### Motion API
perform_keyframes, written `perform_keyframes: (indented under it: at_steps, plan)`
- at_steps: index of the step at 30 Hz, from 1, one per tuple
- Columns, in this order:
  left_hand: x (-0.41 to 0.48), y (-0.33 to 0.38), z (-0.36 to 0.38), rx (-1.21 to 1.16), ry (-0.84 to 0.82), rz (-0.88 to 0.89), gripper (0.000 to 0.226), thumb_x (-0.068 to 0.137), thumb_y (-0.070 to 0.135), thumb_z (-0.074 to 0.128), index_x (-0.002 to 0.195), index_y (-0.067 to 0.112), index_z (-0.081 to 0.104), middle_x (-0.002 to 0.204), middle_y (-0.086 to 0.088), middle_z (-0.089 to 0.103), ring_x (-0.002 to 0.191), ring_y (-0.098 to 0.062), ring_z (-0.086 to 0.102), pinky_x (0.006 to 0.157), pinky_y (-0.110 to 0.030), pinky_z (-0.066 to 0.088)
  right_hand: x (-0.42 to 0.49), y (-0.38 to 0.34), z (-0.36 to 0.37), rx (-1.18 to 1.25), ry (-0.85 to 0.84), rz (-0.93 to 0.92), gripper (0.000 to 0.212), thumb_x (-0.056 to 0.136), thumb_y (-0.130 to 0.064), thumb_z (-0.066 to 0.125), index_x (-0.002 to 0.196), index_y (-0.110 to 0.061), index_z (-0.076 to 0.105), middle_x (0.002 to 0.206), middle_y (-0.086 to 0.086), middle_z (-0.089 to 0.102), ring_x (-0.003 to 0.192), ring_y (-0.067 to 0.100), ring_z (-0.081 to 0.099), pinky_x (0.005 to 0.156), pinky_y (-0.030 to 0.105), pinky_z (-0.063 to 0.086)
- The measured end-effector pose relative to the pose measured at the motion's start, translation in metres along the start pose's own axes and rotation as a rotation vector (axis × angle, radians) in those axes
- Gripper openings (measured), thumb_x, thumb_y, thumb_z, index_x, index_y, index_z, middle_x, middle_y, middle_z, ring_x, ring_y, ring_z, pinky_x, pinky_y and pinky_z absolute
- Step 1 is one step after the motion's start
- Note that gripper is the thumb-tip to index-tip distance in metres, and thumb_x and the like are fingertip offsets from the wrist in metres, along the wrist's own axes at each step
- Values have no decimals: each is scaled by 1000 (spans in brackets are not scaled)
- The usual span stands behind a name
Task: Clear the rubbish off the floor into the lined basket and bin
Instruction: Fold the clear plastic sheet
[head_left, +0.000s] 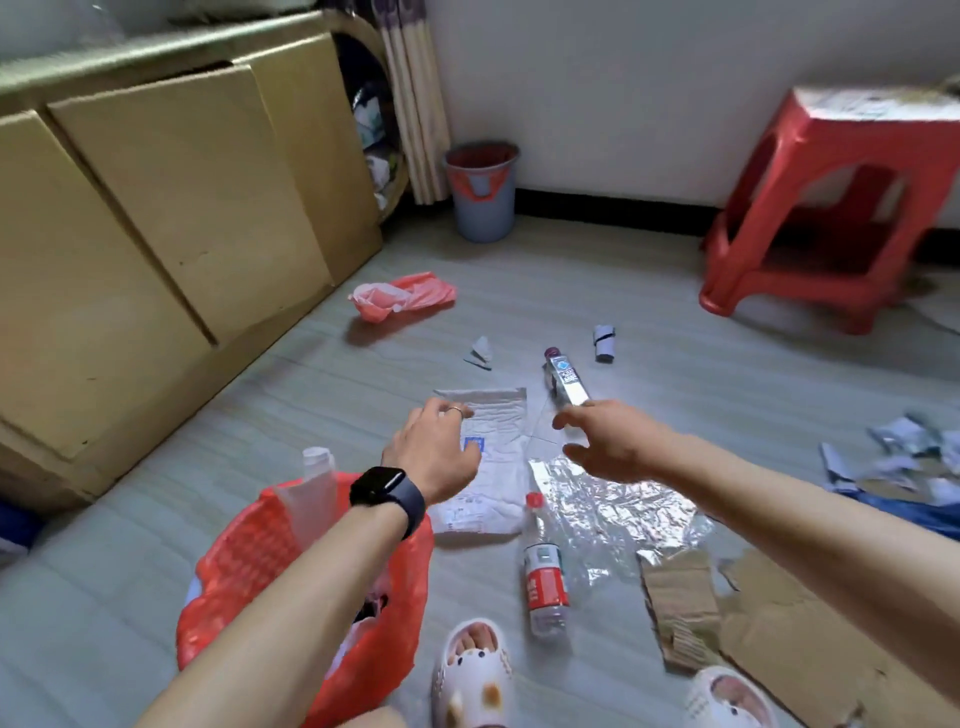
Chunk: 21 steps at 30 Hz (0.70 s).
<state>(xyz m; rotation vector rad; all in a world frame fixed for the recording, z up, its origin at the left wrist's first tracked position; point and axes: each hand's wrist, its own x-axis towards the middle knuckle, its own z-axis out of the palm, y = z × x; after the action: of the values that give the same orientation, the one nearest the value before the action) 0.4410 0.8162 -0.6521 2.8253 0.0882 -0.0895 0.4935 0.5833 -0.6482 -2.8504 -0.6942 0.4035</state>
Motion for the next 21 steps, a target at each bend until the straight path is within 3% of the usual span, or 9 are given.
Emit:
perform_keyframes:
  at_steps: [6, 10, 15, 19, 21]
  plan:
    - [48, 78, 59, 324, -273, 256, 48, 90, 33, 52, 137, 27, 49, 144, -4, 42, 132, -25, 40, 104, -43, 40, -38, 114, 17, 311, 95, 314, 38, 96, -29, 59, 131, -14, 56, 128, 7, 64, 115, 24, 60, 98, 37, 47]
    - [70, 102, 118, 358, -409, 279, 47, 92, 33, 48, 139, 27, 46, 141, -4, 44, 130, -25, 41, 101, -44, 40, -48, 169, 72, 427, 34, 452, 41, 97, -32, 58, 133, -13, 53, 131, 6, 62, 114, 21, 61, 99, 37, 47]
    - [95, 102, 195, 237, -530, 167, 53, 93, 38, 48, 145, 28, 40, 150, -5, 34, 134, -26, 40, 104, -43, 43, -30, 209, 145, 436, -8, 539, 54, 93, -39, 58, 139, -13, 50, 141, 6, 55, 127, 21, 52, 105, 35, 43]
    - [108, 92, 250, 79, -564, -106, 72, 89, 60, 50, 151, 31, 27, 159, -12, 12, 134, -38, 39, 107, -45, 40, -3, 231, 201, 516, -89, 778, 82, 89, -58, 59, 149, -10, 30, 150, 18, 41, 136, 35, 41, 110, 46, 37]
    - [110, 88, 272, 57, -561, -243, 86, 82, 73, 49, 152, 31, 22, 157, -17, 16, 134, -40, 35, 107, -45, 38, 5, 236, 225, 548, -128, 892, 94, 86, -62, 59, 151, -5, 21, 151, 23, 38, 136, 41, 39, 110, 47, 37]
